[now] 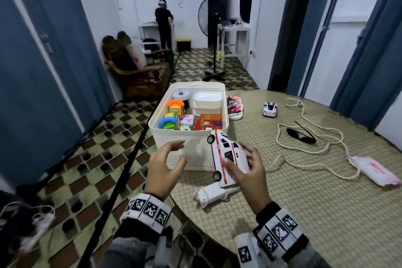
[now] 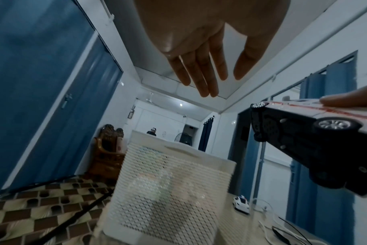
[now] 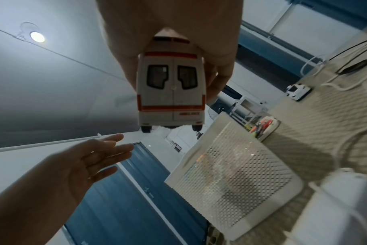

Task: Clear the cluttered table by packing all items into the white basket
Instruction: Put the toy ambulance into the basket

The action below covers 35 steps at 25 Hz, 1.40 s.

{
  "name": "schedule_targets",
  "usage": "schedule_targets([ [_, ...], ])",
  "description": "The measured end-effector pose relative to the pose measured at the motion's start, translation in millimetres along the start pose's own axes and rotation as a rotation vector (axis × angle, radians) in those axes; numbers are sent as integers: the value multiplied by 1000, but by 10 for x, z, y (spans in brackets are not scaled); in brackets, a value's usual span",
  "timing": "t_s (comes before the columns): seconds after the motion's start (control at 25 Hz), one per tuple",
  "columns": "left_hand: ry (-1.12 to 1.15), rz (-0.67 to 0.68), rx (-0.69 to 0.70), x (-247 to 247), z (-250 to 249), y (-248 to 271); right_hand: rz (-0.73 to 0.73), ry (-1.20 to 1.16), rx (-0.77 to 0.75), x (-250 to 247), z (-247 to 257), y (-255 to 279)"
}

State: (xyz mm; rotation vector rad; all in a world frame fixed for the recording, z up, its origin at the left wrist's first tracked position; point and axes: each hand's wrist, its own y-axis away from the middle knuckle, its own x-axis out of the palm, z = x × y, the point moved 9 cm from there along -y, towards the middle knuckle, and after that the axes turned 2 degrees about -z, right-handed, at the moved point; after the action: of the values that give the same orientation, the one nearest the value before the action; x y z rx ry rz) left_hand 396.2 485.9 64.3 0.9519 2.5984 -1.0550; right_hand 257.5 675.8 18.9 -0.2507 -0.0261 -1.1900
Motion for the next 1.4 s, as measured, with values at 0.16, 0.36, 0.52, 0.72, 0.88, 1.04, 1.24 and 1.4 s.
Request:
schedule_targets([
  [0.16,-21,-28,39,-546,238,-444,5,-13,-33,722,80,-266],
  [0.36,-41,1,100,-968,599,-1105,-42,-4,-50,1454,28,-730],
  [0.52,-21,78,99,-1016,846,-1468,-83,13,-54,1734,24,-993],
  [0.72,26,113,81,-873,1269,-1795,-157,59,-50,1788,17,-1398],
  [0.88,79,171,48,-666,1586,-2007,-197,125,-30,1780,19,-1844],
  [1.04,74,222,59,-467,1780,-2343,-197,133,-38,1767,53,-2263],
  [1.24,19,305,44,-61,2083,-2811,-211,233,2,1767,-97,-2768],
  [1.4,-2,383,31,280,2292,-2943,-176,260,17,1761,-229,-3012],
])
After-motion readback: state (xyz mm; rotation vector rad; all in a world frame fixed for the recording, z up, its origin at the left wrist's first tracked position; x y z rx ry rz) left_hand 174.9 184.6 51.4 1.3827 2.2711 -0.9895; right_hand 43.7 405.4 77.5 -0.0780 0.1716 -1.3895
